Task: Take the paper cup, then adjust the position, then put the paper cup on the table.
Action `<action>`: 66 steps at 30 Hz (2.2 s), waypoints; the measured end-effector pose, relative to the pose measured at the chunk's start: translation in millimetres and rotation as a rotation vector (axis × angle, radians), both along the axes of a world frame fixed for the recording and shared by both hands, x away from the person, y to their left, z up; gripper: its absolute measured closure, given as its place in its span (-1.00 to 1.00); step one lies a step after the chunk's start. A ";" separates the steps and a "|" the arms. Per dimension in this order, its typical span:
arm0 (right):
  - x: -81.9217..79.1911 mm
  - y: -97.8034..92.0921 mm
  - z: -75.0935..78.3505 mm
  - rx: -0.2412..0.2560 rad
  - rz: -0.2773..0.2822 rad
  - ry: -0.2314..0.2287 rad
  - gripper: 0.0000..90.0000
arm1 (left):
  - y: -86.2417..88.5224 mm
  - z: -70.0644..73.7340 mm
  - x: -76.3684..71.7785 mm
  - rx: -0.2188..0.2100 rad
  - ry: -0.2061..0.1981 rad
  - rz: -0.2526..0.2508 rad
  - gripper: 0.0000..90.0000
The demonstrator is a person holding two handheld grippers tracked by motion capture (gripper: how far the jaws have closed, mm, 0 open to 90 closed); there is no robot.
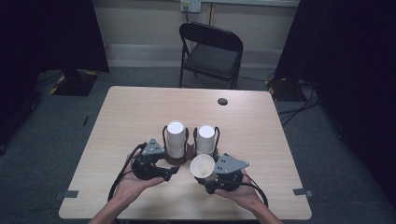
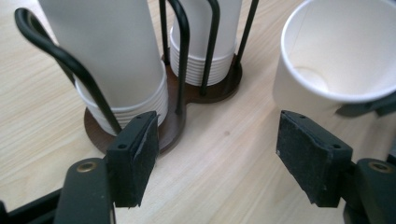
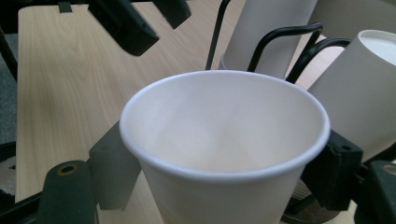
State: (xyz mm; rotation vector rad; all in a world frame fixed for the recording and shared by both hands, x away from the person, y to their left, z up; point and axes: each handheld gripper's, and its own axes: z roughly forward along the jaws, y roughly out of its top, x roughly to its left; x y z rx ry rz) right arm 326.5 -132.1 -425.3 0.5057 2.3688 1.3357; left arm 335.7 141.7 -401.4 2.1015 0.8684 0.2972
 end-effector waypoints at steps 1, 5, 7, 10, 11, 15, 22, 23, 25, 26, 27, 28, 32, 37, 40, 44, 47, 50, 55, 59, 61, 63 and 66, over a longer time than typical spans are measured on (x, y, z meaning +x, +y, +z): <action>0.0 0.0 0.0 0.000 0.000 0.000 -0.49 | 1.2 -1.3 -0.4 0.006 -0.008 0.003 -0.33; 1.9 -5.9 0.8 0.023 -0.016 0.018 -0.49 | 5.3 -7.3 -5.1 0.007 -0.054 0.020 -0.36; 2.7 -9.1 2.0 0.031 -0.023 0.020 -0.49 | 7.6 -11.3 -8.1 -0.004 -0.063 0.043 -0.37; 4.6 -16.2 4.0 0.043 -0.042 0.031 -0.49 | 9.8 -13.4 -8.5 -0.001 -0.071 0.053 -0.43; 4.6 -16.2 4.0 0.043 -0.042 0.031 -0.49 | 11.4 -14.3 -8.4 0.003 -0.081 0.058 -0.43; 5.7 -29.1 5.1 0.050 -0.083 0.035 -0.49 | 17.9 -20.2 -10.2 -0.030 -0.084 0.058 -0.44; 8.0 -46.0 6.8 0.092 -0.139 0.045 -0.49 | 27.5 -26.3 -14.4 -0.056 -0.098 0.080 -0.48; 7.9 -47.7 7.9 0.096 -0.146 0.041 -0.49 | 28.4 -27.3 -15.4 -0.055 -0.101 0.086 -0.48; 7.8 -49.7 9.1 0.105 -0.151 0.039 -0.49 | 30.3 -30.2 -17.0 -0.058 -0.109 0.092 -0.49; 7.8 -51.8 10.3 0.113 -0.157 0.035 -0.49 | 30.8 -31.7 -17.2 -0.055 -0.115 0.092 -0.52; 8.8 -55.6 12.0 0.118 -0.174 0.034 -0.49 | 30.9 -33.0 -17.1 -0.057 -0.120 0.094 -0.55; 9.8 -57.7 12.2 0.119 -0.182 0.032 -0.49 | 31.5 -35.7 -16.3 -0.057 -0.138 0.088 -0.54; 13.0 -63.8 10.9 0.121 -0.211 0.035 -0.49 | 32.6 -37.4 -14.8 -0.088 -0.155 0.104 -0.56; 22.8 -77.4 8.0 0.115 -0.279 0.032 -0.49 | 35.5 -38.5 -17.9 -0.054 -0.156 0.178 -0.59; 31.4 -87.5 9.4 0.122 -0.326 0.038 -0.49 | 40.1 -37.7 -20.2 -0.084 -0.147 0.172 -0.58; 35.2 -90.5 11.7 0.117 -0.350 0.041 -0.49 | 42.3 -34.9 -20.0 -0.098 -0.154 0.173 -0.57; 42.4 -93.0 15.6 0.126 -0.374 0.035 -0.49 | 43.5 -34.0 -21.0 -0.096 -0.158 0.169 -0.57; 53.3 -95.2 17.4 0.138 -0.401 0.039 -0.49 | 44.7 -33.1 -21.8 -0.102 -0.158 0.170 -0.57; 70.9 -95.8 19.9 0.140 -0.441 0.031 -0.49 | 44.6 -33.8 -21.6 -0.100 -0.160 0.161 -0.57; 85.5 -97.9 21.0 0.154 -0.471 0.035 -0.49 | 44.5 -35.4 -21.2 -0.090 -0.152 0.163 -0.57; 95.9 -97.5 21.8 0.160 -0.492 0.031 -0.49 | 44.9 -35.8 -20.8 -0.084 -0.151 0.161 -0.57; 102.3 -96.5 22.3 0.168 -0.501 0.028 -0.49 | 45.2 -36.5 -20.4 -0.089 -0.146 0.169 -0.57; 106.4 -95.5 22.6 0.167 -0.510 0.028 -0.49 | 46.3 -36.5 -20.0 -0.088 -0.150 0.168 -0.57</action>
